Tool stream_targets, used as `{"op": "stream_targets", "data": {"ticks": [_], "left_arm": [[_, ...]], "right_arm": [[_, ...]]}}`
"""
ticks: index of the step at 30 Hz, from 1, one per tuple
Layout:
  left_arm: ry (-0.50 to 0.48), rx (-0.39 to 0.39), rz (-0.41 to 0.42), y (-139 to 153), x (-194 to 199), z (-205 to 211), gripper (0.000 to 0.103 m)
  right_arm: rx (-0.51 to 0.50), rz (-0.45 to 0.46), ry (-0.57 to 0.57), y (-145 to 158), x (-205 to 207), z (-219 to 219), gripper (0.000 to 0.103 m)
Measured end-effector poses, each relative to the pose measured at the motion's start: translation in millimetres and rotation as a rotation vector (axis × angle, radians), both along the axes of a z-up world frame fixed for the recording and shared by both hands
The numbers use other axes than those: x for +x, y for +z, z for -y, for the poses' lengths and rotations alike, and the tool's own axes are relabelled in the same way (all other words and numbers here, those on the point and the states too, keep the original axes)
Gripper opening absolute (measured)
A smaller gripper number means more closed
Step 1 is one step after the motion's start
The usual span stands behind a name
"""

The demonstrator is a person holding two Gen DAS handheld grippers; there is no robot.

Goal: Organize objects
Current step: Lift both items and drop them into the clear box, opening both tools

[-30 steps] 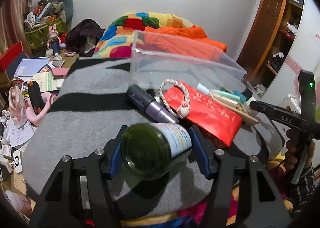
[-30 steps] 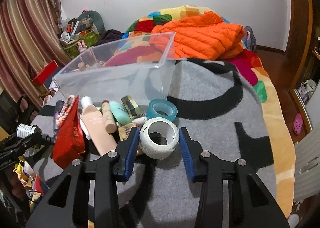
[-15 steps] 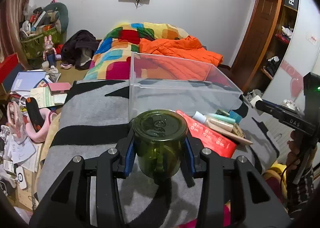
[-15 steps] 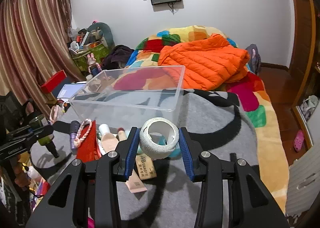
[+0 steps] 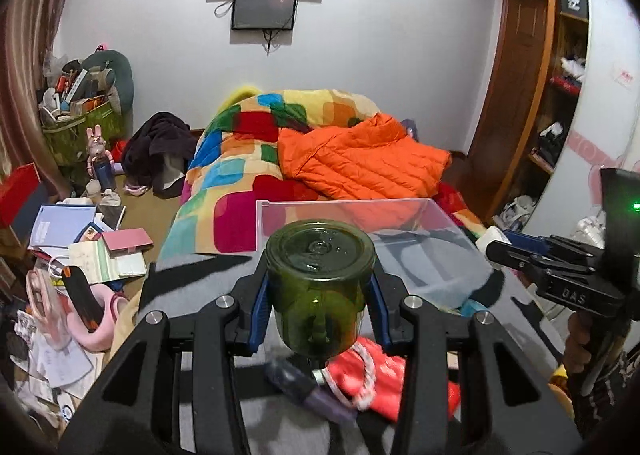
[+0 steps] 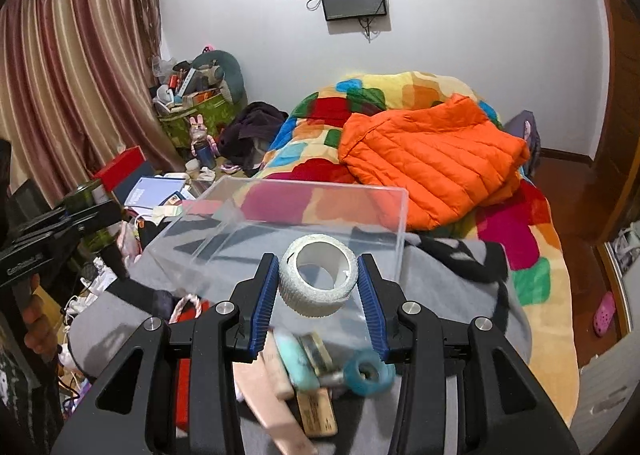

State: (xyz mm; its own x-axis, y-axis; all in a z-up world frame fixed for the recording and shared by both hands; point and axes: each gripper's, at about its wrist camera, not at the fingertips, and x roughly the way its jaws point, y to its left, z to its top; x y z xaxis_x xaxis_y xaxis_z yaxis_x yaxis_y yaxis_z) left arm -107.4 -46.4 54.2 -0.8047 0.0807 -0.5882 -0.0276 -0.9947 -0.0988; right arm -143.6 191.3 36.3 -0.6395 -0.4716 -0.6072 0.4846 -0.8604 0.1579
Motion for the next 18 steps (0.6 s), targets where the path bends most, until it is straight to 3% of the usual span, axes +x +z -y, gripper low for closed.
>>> {"op": "stream_targets", "data": {"ticks": [10, 18], "left_arm": [[-0.019, -0.019, 0.162, -21, -78, -2, 0.041], [-0.073, -0.050, 0.294, -53, -108, -15, 0.041]], "right_arm": [[0.112, 0.097, 0.031, -24, -47, 33, 0.037], [0.178, 0.158, 0.061, -47, -63, 52, 0.037]]}}
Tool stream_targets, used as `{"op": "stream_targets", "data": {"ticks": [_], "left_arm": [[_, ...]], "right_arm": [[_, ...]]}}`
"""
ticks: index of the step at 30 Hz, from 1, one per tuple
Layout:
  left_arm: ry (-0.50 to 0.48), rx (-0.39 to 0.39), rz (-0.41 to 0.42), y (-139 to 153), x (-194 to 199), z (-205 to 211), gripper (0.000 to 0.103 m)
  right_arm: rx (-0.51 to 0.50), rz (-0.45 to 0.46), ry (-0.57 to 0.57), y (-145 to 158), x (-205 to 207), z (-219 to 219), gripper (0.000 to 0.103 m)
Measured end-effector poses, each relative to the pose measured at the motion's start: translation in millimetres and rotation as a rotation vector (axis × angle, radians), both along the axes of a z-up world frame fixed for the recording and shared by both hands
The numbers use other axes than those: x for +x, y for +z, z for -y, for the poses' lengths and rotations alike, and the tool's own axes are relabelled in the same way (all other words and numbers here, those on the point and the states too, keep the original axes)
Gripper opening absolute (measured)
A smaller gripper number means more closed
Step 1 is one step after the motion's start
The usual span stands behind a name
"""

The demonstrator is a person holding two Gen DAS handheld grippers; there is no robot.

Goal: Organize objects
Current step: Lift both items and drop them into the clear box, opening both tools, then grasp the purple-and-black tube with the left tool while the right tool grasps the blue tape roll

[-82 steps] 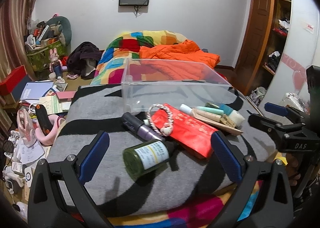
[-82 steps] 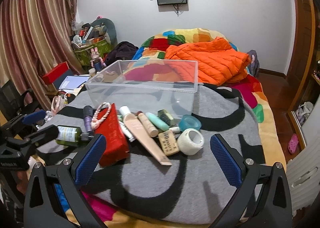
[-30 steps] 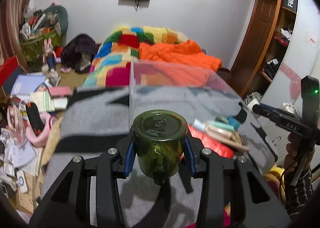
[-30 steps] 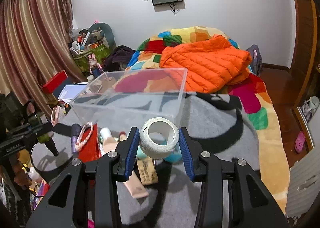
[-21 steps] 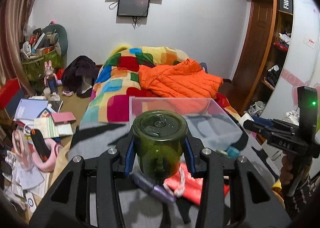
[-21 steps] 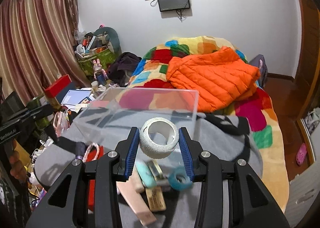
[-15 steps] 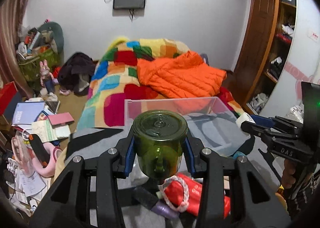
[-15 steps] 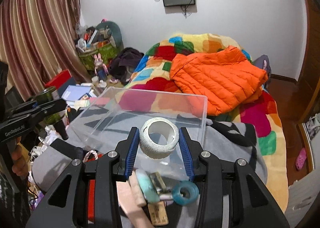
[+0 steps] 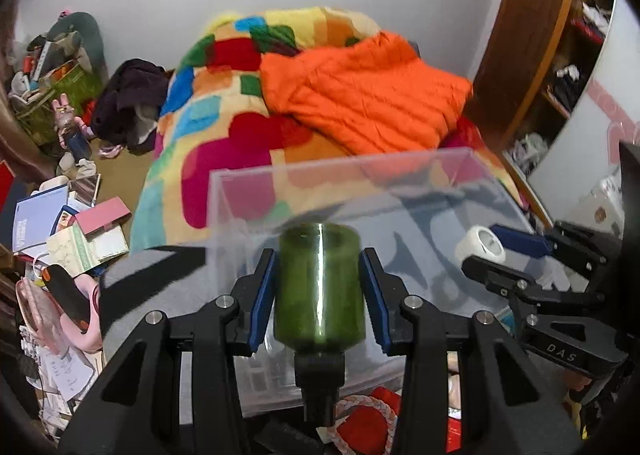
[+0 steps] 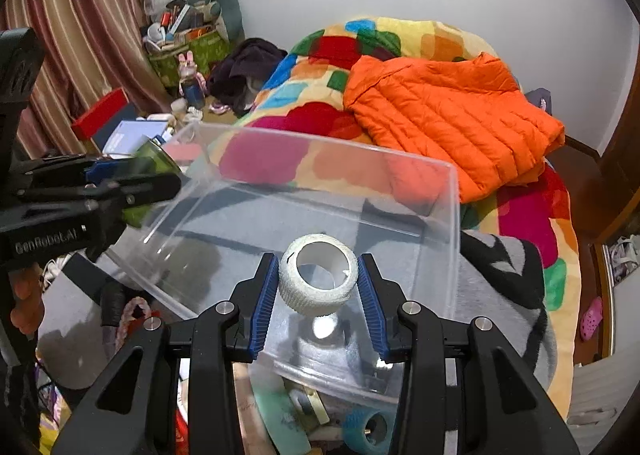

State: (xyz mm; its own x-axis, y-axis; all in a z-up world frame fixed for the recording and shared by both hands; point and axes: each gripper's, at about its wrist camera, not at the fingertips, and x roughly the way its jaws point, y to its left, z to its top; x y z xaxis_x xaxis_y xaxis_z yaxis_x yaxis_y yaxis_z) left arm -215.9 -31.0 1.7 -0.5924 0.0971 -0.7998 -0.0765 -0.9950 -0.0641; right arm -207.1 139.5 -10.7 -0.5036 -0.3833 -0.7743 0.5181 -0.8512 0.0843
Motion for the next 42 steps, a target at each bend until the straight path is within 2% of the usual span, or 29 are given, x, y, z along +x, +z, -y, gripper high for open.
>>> {"op": "stream_targets", "data": {"ticks": [8, 13, 17, 19, 22, 24, 28, 32, 36, 40, 42], "left_arm": [[-0.034, 0.028, -0.019, 3, 16, -6, 0.044], [-0.023, 0.026, -0.085, 18, 37, -6, 0.063], [-0.006, 0.007, -0.133, 29, 55, -4, 0.072], [0.008, -0.001, -0.155, 32, 66, -2, 0.083], [0.031, -0.017, -0.182, 34, 81, 1, 0.094], [0.049, -0.027, -0.189, 32, 90, 5, 0.096], [0.084, -0.019, -0.156, 16, 102, 16, 0.096], [0.116, 0.003, -0.086, -11, 110, 27, 0.096], [0.142, 0.040, -0.003, -42, 114, 34, 0.096], [0.174, 0.045, 0.028, -60, 117, 39, 0.096], [0.180, 0.082, 0.027, -64, 123, 45, 0.095]], "right_arm": [[0.023, 0.002, 0.007, -4, 1, 7, 0.038], [0.015, -0.036, -0.001, 6, 11, 2, 0.054], [0.000, -0.069, -0.008, 17, 22, -6, 0.056], [-0.010, -0.081, -0.014, 21, 27, -10, 0.061], [-0.026, -0.107, -0.027, 29, 38, -20, 0.067], [-0.030, -0.129, -0.034, 34, 47, -28, 0.070], [-0.044, -0.153, -0.052, 39, 63, -47, 0.077], [-0.046, -0.147, -0.080, 34, 71, -66, 0.078], [-0.048, -0.099, -0.116, 17, 73, -83, 0.078], [-0.033, -0.045, -0.140, -6, 74, -92, 0.078], [-0.027, -0.019, -0.143, -17, 74, -93, 0.078]]}}
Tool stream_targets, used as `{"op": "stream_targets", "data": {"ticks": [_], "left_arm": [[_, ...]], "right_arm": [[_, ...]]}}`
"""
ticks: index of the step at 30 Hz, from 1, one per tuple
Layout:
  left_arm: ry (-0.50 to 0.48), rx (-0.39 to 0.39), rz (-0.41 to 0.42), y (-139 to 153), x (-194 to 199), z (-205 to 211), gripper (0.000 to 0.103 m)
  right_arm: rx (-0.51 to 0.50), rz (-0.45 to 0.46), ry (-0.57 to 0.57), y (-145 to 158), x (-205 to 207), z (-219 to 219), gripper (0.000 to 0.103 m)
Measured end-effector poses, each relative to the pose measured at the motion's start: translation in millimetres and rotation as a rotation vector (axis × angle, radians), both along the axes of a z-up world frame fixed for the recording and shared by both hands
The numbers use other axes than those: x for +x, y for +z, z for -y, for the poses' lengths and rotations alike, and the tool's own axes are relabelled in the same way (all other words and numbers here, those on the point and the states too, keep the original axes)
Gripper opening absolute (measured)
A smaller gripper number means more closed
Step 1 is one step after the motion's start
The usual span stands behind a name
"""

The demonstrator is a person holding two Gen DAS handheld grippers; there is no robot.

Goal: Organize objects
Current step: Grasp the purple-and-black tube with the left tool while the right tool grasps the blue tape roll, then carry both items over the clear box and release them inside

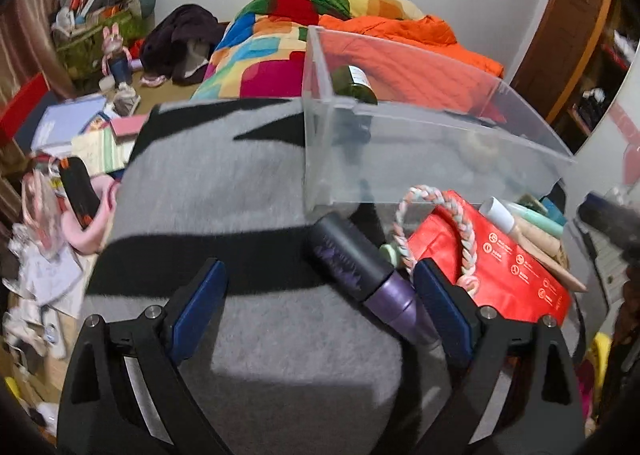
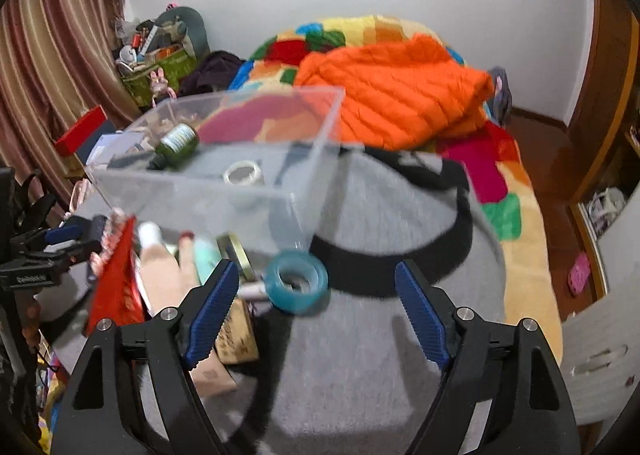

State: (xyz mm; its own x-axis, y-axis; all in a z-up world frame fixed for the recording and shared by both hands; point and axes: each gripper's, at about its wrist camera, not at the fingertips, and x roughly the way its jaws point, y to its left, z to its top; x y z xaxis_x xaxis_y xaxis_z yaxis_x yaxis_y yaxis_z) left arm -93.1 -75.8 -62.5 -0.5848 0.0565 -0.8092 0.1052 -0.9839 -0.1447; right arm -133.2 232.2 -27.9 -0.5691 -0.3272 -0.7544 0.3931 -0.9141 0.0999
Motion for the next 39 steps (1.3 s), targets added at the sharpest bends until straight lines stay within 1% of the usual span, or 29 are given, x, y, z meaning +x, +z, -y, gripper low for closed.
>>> {"op": "stream_targets", "data": {"ticks": [2, 4, 6, 8, 11, 14, 15, 16, 17, 18, 19, 20, 21, 22, 23, 27, 30, 33, 39], "left_arm": [[0.004, 0.006, -0.002, -1, 6, 4, 0.090], [0.004, -0.015, 0.000, 0, 12, 8, 0.083], [0.005, -0.032, 0.004, 1, 18, 11, 0.083], [0.005, -0.032, 0.003, 2, 20, 14, 0.083], [0.005, -0.021, -0.005, 4, 17, 15, 0.083], [-0.001, -0.025, -0.003, 3, 4, 10, 0.082], [-0.004, -0.027, -0.001, 2, 2, 8, 0.078], [-0.009, -0.035, 0.005, 0, -2, 5, 0.072], [-0.012, -0.045, 0.009, -2, -5, 2, 0.070], [-0.009, -0.074, 0.003, -3, -7, -2, 0.067], [-0.014, -0.090, 0.000, -3, -7, -5, 0.057], [-0.022, -0.101, -0.001, -3, -7, -7, 0.052], [-0.027, -0.106, -0.006, -2, -6, -9, 0.044], [-0.036, -0.100, -0.007, -2, -4, -10, 0.032], [-0.044, -0.091, -0.004, -2, -4, -10, 0.026], [-0.045, -0.096, -0.018, 3, 5, -11, 0.025], [-0.045, -0.095, -0.043, 12, 12, -10, 0.025], [-0.047, -0.086, -0.076, 25, 16, -10, 0.025], [-0.064, -0.069, -0.156, 54, 15, -16, 0.025]], "right_arm": [[0.003, 0.008, -0.002, -7, -1, -1, 0.078], [0.003, 0.010, 0.002, -11, -2, 0, 0.078], [-0.001, 0.015, 0.010, -14, -4, 1, 0.077], [-0.007, 0.019, 0.005, -17, -7, 1, 0.075], [-0.020, 0.044, 0.012, -21, -13, 3, 0.070], [-0.030, 0.077, 0.023, -26, -18, 6, 0.064], [-0.033, 0.088, 0.025, -29, -20, 6, 0.059], [-0.037, 0.097, 0.026, -30, -21, 7, 0.055], [-0.047, 0.108, 0.030, -32, -22, 6, 0.053], [-0.063, 0.115, 0.036, -32, -23, 5, 0.048], [-0.069, 0.116, 0.039, -31, -22, 4, 0.042], [-0.074, 0.118, 0.044, -31, -22, 5, 0.040], [-0.083, 0.122, 0.051, -32, -21, 5, 0.037], [-0.083, 0.119, 0.048, -32, -21, 5, 0.037], [-0.079, 0.115, 0.046, -31, -20, 6, 0.037], [-0.067, 0.081, 0.031, -25, -12, 3, 0.037], [-0.066, 0.050, 0.024, -17, -4, -1, 0.037], [-0.075, 0.001, 0.020, 0, 5, -6, 0.037], [-0.112, -0.080, 0.036, 35, 10, -5, 0.037]]}}
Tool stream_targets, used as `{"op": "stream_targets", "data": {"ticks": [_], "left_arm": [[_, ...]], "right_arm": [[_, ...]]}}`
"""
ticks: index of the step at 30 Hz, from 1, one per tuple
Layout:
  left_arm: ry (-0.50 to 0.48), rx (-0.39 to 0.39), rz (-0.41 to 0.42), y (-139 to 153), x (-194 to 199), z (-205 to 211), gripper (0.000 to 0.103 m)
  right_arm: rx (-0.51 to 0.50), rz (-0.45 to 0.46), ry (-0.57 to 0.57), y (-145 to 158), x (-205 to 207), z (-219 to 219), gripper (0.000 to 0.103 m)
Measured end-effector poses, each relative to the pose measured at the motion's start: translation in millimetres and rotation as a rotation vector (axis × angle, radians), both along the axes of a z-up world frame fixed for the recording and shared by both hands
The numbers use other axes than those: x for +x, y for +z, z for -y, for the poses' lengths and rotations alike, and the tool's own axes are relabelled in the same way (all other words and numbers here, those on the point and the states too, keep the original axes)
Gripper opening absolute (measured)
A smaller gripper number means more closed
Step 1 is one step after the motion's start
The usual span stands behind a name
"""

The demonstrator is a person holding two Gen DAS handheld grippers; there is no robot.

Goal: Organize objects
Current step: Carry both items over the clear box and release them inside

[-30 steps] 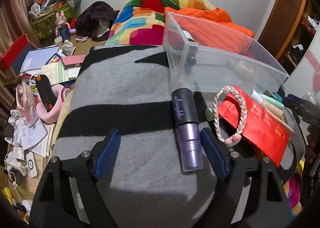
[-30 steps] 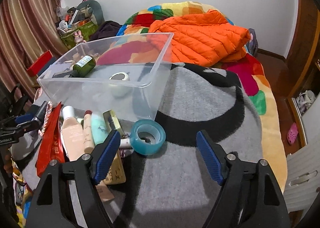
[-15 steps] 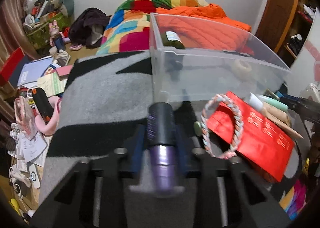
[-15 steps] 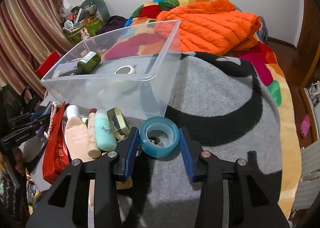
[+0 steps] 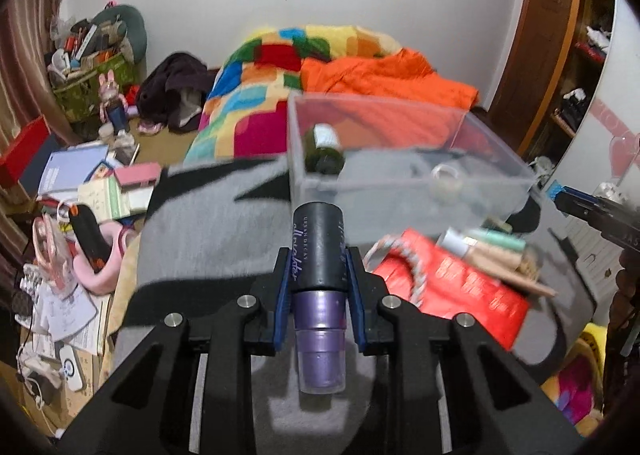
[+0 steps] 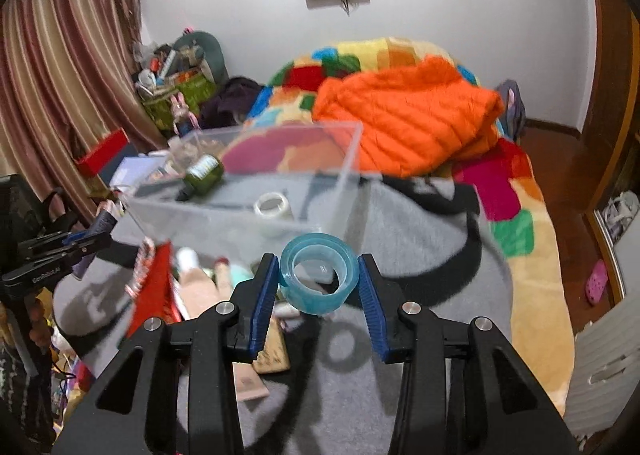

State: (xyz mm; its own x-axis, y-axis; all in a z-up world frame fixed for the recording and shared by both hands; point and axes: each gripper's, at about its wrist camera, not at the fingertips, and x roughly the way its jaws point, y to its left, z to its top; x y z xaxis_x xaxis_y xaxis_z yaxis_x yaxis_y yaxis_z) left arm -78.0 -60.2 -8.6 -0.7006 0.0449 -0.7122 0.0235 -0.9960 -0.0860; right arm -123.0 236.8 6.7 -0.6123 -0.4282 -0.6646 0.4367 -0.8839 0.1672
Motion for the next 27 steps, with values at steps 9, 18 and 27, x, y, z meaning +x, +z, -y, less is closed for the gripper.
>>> {"op": "stream_targets", "data": {"ticks": [9, 18, 27], "left_arm": [[-0.041, 0.007, -0.070, 31, -25, -14, 0.025], [-0.086, 0.031, -0.012, 29, -70, -28, 0.025], [-0.132, 0.003, 0.081, 10, -110, -44, 0.025]], "right_arm": [[-0.040, -0.068, 0.020, 26, -14, 25, 0.037], [-0.016, -0.017, 0.046, 13, -47, 51, 0.037], [0.067, 0.056, 0.055, -12, -73, 73, 0.037]]}}
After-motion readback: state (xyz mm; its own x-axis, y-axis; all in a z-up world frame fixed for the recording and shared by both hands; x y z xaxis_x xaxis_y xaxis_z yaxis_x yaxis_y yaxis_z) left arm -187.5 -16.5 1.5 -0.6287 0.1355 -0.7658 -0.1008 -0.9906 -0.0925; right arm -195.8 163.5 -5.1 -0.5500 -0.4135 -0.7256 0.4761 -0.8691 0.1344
